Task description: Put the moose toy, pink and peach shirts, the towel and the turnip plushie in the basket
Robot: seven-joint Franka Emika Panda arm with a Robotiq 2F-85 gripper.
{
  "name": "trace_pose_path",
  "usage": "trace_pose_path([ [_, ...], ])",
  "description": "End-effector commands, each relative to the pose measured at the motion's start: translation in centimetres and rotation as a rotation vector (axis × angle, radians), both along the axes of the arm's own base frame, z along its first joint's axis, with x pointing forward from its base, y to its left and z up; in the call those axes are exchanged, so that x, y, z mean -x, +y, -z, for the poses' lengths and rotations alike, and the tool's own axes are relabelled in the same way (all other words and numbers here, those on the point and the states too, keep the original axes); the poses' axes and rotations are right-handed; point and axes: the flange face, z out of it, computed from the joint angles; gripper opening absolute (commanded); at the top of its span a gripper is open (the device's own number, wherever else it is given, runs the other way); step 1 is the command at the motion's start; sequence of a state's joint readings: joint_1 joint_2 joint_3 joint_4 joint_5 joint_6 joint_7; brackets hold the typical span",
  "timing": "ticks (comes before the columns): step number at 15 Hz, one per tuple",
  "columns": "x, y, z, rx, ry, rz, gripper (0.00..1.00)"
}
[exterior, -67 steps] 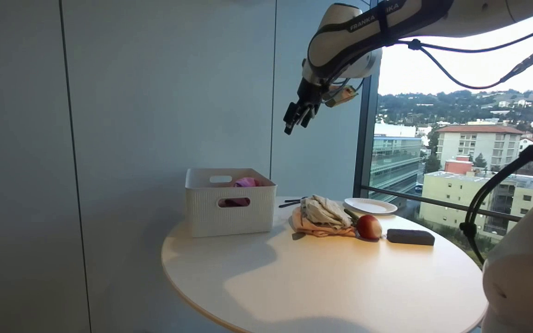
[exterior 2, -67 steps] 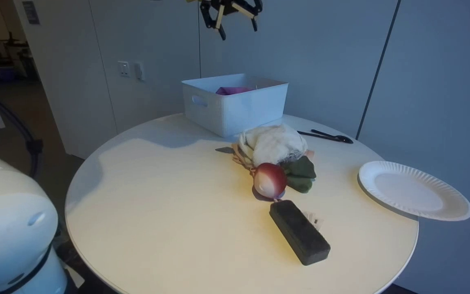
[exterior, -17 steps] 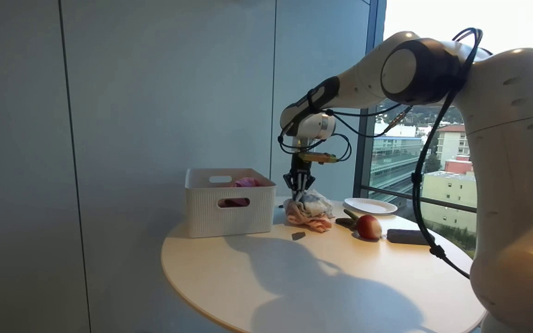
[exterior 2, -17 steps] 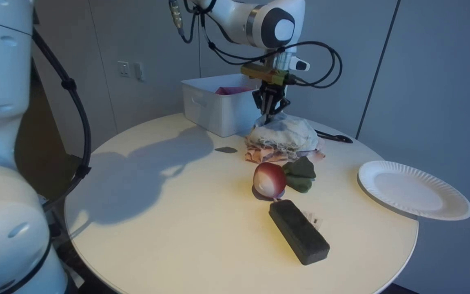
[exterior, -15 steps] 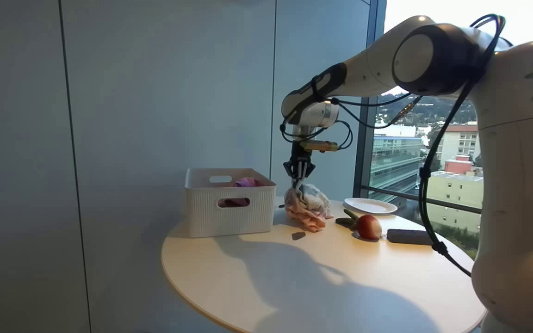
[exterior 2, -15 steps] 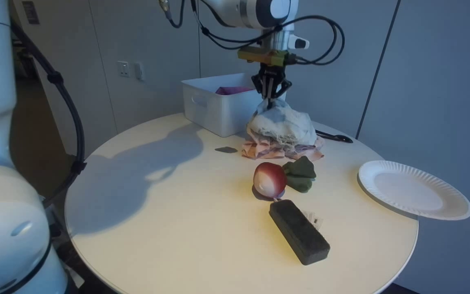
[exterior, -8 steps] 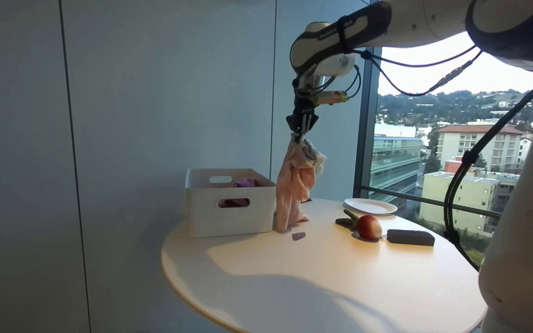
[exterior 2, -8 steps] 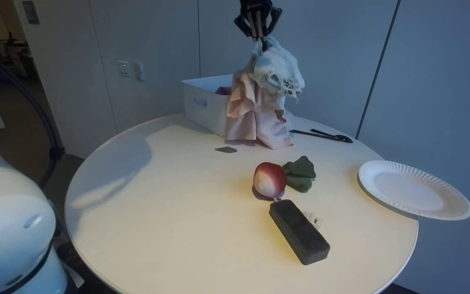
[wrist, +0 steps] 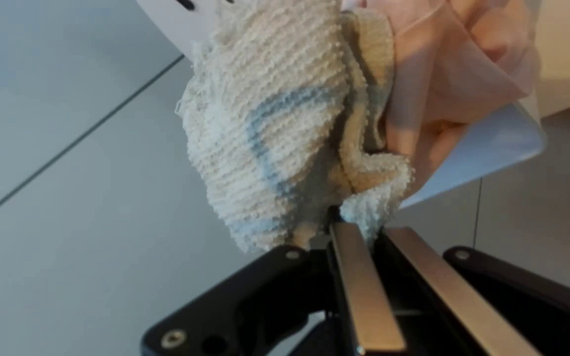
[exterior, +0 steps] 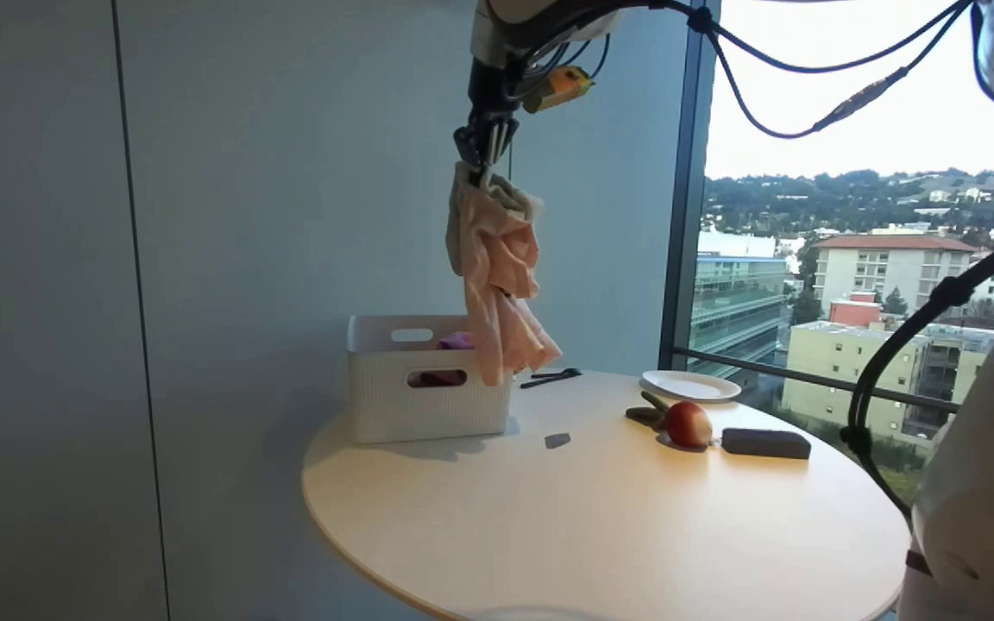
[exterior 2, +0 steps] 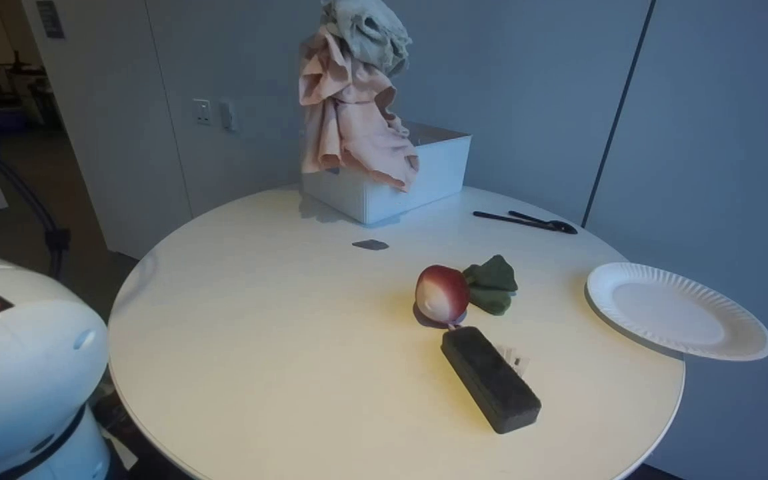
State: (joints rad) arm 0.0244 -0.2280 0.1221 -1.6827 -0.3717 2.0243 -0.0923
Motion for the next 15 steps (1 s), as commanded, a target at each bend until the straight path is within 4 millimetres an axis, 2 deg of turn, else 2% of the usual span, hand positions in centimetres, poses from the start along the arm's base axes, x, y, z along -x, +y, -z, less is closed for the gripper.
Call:
trace_pose_path([
  [1, -4.1, 6.1, 0.5, 0.064, -0.133, -0.141, 0.07],
  [2, -6.1, 6.4, 2.1, 0.066, -0.178, -0.174, 0.08],
  [3, -7.8, 6.7, 2.8, 0.061, -0.224, -0.192, 0.08],
  [4, -9.6, 6.1, 4.0, 0.07, -0.267, -0.203, 0.08],
  [6, -12.6, 2.8, 7.8, 0.086, -0.34, -0.176, 0.07],
  [8, -15.3, -2.0, 11.7, 0.108, -0.396, -0.124, 0.07],
  [10, -17.2, -6.1, 14.6, 0.145, -0.418, -0.063, 0.07],
  [12, -17.7, -9.1, 18.0, 0.176, -0.352, -0.029, 0.07],
  [15, -17.2, -10.8, 23.4, 0.215, -0.189, -0.084, 0.07],
])
